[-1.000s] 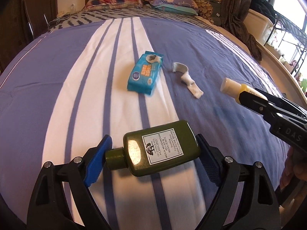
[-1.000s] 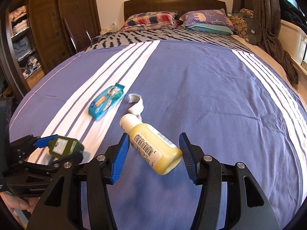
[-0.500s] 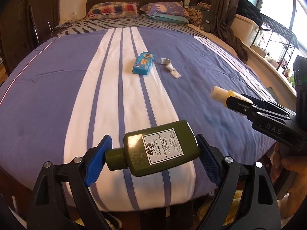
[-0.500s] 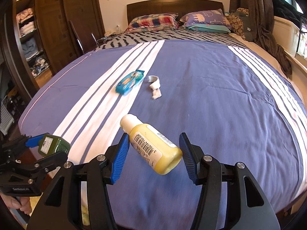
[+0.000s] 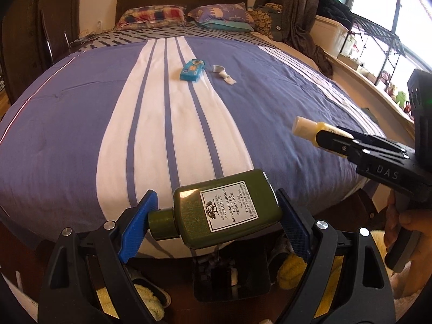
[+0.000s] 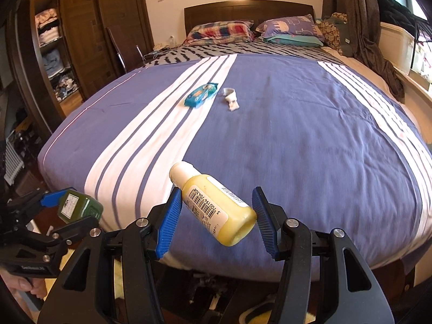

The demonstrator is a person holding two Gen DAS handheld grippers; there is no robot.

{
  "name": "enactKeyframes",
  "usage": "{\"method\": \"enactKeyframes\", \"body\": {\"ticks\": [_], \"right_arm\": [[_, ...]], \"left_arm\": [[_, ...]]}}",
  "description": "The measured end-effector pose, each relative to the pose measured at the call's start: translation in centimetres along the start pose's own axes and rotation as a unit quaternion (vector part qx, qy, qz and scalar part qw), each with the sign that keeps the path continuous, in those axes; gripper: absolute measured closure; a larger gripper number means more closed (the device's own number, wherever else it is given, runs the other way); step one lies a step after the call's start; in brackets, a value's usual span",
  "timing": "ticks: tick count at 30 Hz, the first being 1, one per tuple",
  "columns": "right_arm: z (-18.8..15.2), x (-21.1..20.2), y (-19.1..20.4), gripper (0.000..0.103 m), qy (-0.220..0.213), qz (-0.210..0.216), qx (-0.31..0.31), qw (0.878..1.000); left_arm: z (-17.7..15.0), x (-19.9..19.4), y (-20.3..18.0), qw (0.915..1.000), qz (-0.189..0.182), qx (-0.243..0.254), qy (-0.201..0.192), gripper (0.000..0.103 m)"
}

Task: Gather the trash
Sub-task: 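Carry both bottles down to the black bin and open both tools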

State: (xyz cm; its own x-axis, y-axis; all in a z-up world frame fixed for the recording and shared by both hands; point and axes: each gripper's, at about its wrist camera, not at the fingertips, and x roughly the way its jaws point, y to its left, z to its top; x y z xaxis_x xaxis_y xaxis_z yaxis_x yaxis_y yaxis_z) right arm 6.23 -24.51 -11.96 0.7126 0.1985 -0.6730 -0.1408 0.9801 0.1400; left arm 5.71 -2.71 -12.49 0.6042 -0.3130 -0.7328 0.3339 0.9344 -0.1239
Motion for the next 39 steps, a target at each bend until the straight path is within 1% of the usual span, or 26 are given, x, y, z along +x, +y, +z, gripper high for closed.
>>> {"method": "enactKeyframes", "body": {"ticks": [2,5,8,14,19,23,26,31,34,39], "right_arm": [[-1.0,-0.7,0.1,0.048,-0.001,-0.001,0.002,1.0],[-2.6,-1.3,0.0,0.048,0.002,0.001,0.008,1.0],[-4.2,-1.4,0.2,0.048,0.009,0.001,0.011,1.0],[-7.4,-0.6,0.7,0.048,0.03,0.001,0.015,0.999],[-10.0,1.0,0.7,0.048,0.056,-0.001,0.022,0.998],[-11.9,2.8,0.9,0.048,0.081,-0.009,0.022,0.996],[-13.4,4.2,1.0,0.048,0.103,-0.007,0.029,0.994],[-15.8,7.0,1.1,0.048,0.145,-0.006,0.037,0.989],[-17.2,9.1,0.9,0.048,0.176,-0.004,0.048,0.983],[-18.7,11.6,0.4,0.048,0.212,-0.006,0.066,0.975]], "left_arm": [[-1.0,0.0,-0.2,1.0,0.0,0.006,0.003,0.02],[-2.6,0.1,-0.3,0.9999,-0.012,0.006,0.006,0.02],[-4.3,0.6,-0.6,0.9996,-0.018,0.008,0.018,0.02],[-6.8,2.1,-0.5,0.9992,-0.021,0.005,0.034,0.02],[-8.8,3.8,0.1,0.9981,-0.022,-0.003,0.058,0.02],[-10.7,6.2,0.3,0.9954,-0.024,-0.007,0.092,0.02],[-12.3,8.0,0.4,0.9926,-0.028,-0.009,0.118,0.02],[-14.1,10.9,0.4,0.9875,-0.03,-0.007,0.154,0.02],[-15.2,12.7,0.0,0.9831,-0.032,0.005,0.18,0.02],[-16.4,15.5,-0.9,0.9744,-0.028,0.016,0.223,0.02]]}}
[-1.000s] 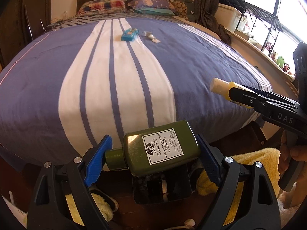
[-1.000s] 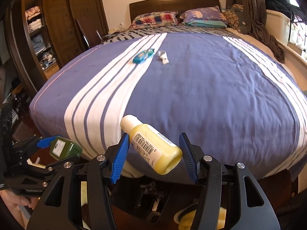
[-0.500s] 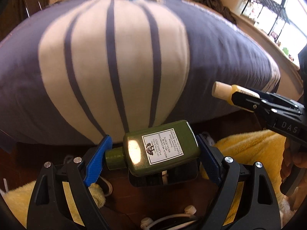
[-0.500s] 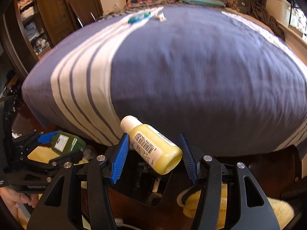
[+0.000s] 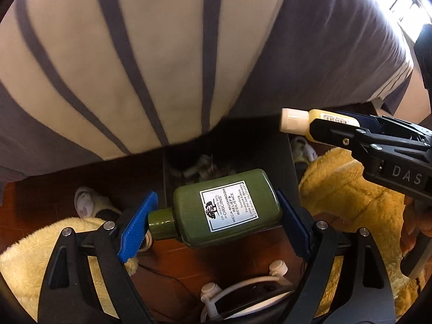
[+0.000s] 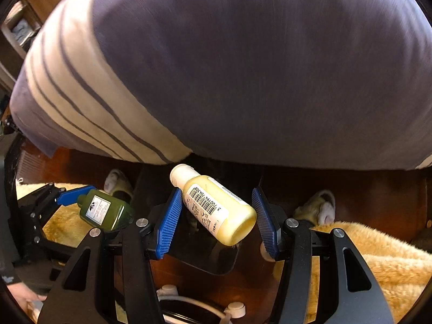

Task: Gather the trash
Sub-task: 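Carry both bottles down to the black bin and open both tools, then move both open tools back up to the wipes pack and white strap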

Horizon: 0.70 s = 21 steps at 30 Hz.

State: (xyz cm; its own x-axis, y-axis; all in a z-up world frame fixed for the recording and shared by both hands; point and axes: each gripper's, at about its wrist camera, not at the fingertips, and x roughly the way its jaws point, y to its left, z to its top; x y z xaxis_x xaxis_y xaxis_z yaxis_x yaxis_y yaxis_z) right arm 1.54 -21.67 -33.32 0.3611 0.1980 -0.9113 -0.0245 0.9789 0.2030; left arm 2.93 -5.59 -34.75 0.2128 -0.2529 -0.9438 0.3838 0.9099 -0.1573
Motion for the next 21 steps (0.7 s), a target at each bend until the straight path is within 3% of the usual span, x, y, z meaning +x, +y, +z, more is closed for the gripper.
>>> {"method": "enactKeyframes", "body": {"ticks": [12,21], "right_arm": [[1.3,2.1,-0.7,0.048,0.022,0.017,0.021,0.999],[1.7,-0.6,-1.6,0.027,-0.013,-0.008,0.03,0.999]], "left_arm": [[-0.1,1.9,-0.3,0.9993,-0.02,0.007,0.03,0.02],[0.0,-0.6,1.0,0.9999,0.002,-0.013,0.009,0.011]]}}
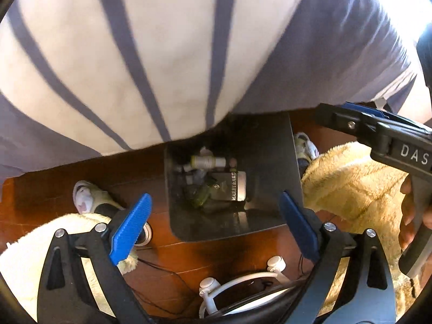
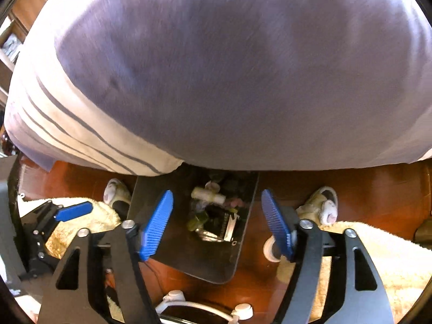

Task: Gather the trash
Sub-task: 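Move both open tools back up to the wipes pack and white strap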

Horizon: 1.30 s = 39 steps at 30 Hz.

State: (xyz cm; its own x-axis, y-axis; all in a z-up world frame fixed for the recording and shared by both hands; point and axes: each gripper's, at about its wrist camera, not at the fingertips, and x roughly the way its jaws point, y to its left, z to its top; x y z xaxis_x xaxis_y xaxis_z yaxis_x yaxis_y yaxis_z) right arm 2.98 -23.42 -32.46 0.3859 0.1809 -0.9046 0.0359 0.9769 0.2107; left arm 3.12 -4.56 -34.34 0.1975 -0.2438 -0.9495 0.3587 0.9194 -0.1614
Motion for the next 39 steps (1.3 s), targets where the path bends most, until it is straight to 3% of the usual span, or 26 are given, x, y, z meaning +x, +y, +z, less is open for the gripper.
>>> {"method": "enactKeyframes", "body": {"ticks": [4,13,16,23,31,39], "right_arm": [[0.4,-2.3,-0.2,0.017,-0.028,-0.009,-0.003,1.0],[3.0,-9.7,0.6,0.013,-0.113,-0.004,-0.017,0.993],[4.4,-12.5,1.3,0.007,-0.146,-0.005,-0.032,0.989],[8.5,-16.6,3.0,0.007,-0.2,0.0,-0.065,0.978],[14.2,-18.6,5.3,0.006,-0.245,-0.007,-0.103,0.964],[20.0,-17.2,6.2,0.006,-0.248,-0.013,-0.104,0.963]], "left_arm": [[0.4,-2.7,0.0,0.9995,0.012,-0.002,-0.03,0.008],[2.3,-11.0,0.1,0.9929,0.014,-0.005,-0.118,0.008],[3.5,-14.1,0.3,0.9884,0.019,-0.004,-0.151,0.008],[6.1,-19.7,0.7,0.9771,0.024,-0.004,-0.211,0.008],[10.0,-23.4,2.1,0.9634,0.048,-0.002,-0.264,0.008],[16.1,-23.6,4.3,0.9571,0.075,-0.001,-0.28,0.008]]}}
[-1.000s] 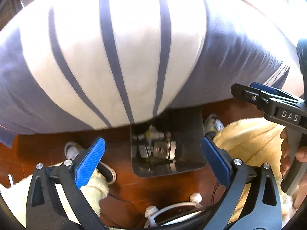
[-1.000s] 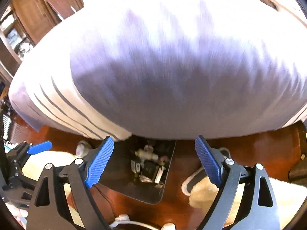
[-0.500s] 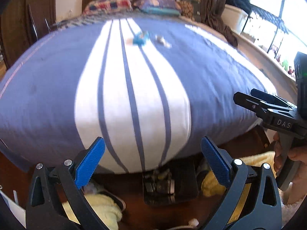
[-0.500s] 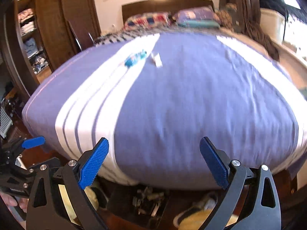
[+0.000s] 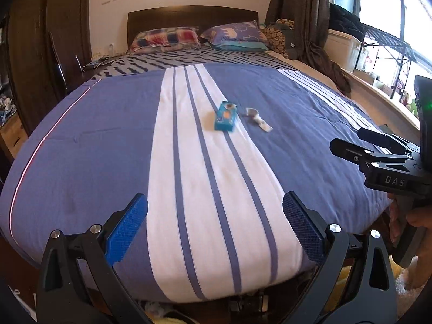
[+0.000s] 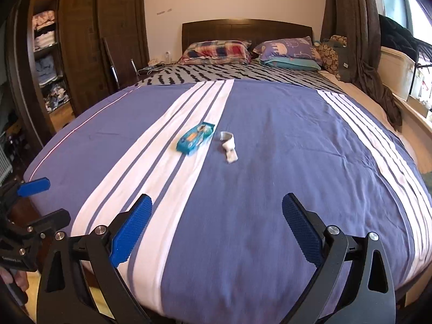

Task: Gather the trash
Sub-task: 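Move both open tools back up to the wipes pack and white strap, then grasp the blue wipes pack with the left tool while the right tool grasps the white strap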

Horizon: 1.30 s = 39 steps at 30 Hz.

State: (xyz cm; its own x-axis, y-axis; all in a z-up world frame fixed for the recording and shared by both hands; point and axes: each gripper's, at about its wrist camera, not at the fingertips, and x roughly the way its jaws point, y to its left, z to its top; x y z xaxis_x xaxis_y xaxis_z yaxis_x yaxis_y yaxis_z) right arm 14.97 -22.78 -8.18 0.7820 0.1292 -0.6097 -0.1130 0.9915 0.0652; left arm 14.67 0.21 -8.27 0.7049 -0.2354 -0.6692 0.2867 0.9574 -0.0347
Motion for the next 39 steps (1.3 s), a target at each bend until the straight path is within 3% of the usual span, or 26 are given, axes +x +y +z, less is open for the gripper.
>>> {"method": "enactKeyframes", "body": {"ticks": [13,18,21,23,28,31,32,39], "right_arm": [[3.7,11.9,-2.3,0.007,0.06,-0.013,0.015,0.998],[4.9,15.5,-2.7,0.014,0.077,-0.008,0.02,0.997],[5.6,17.3,-2.9,0.028,0.085,0.001,0.026,0.996],[6.2,18.8,-3.0,0.043,0.097,0.01,0.031,0.995],[7.2,22.1,-2.5,0.064,0.125,0.019,0.028,0.992],[7.0,22.8,-2.3,0.069,0.135,0.017,0.026,0.99],[7.0,22.8,-2.3,0.075,0.134,0.014,0.024,0.991],[7.2,22.3,-4.5,0.077,0.122,0.003,0.034,0.992]], "left_arm": [[4.7,10.2,1.1,0.999,-0.014,-0.005,0.043,0.008],[6.3,14.1,1.4,0.9981,-0.015,-0.01,0.059,0.008],[7.2,16.0,1.3,0.9977,-0.014,-0.005,0.066,0.008],[7.6,17.0,1.2,0.9972,-0.017,-0.003,0.073,0.008],[8.5,19.1,0.7,0.9965,-0.022,0.004,0.08,0.008],[9.1,20.0,0.3,0.9963,-0.024,0.008,0.082,0.008],[9.3,20.5,0.2,0.9961,-0.025,0.009,0.084,0.009],[10.6,23.1,-0.5,0.9953,-0.029,0.012,0.092,0.015]]}}
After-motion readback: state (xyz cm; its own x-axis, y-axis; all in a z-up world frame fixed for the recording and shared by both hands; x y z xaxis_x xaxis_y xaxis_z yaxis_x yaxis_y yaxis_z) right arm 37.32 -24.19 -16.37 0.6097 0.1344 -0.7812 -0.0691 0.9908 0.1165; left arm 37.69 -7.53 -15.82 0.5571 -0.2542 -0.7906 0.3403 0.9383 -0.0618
